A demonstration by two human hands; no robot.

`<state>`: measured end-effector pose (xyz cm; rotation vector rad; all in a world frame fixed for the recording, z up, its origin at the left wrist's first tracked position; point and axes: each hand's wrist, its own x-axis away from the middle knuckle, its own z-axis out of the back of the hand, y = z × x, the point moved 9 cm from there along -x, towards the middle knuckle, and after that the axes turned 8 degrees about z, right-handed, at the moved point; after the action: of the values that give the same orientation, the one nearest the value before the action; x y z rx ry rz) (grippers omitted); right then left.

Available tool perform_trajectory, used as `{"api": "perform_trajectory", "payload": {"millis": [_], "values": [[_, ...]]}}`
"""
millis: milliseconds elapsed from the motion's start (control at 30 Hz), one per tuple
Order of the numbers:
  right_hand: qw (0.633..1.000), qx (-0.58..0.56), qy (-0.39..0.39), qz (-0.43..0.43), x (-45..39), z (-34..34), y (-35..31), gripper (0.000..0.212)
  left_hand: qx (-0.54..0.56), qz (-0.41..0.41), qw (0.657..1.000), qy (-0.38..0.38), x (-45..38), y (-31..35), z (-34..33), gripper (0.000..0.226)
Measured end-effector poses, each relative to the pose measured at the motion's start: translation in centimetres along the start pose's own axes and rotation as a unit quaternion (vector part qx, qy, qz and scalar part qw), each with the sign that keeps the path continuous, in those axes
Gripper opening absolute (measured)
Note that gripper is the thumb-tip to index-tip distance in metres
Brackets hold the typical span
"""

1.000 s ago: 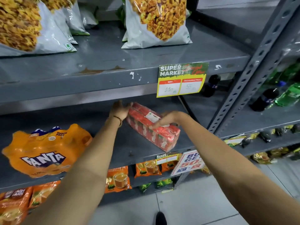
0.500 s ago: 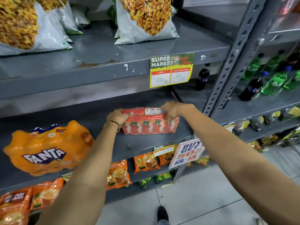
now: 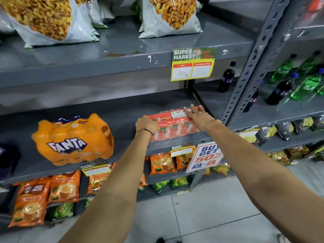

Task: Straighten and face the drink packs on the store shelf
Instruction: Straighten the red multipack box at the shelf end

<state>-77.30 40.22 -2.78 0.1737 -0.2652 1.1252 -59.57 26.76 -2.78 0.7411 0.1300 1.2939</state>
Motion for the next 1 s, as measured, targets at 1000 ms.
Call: {"api": "perform_trajectory", "payload": {"millis": [1000], "values": [[1.000,-0.019,0.023,0.004,3.2,-1.0,0.6,0.083,-0.033,0.007,0.999,0.024,3.8,-0.3,-0.7,0.047]]}}
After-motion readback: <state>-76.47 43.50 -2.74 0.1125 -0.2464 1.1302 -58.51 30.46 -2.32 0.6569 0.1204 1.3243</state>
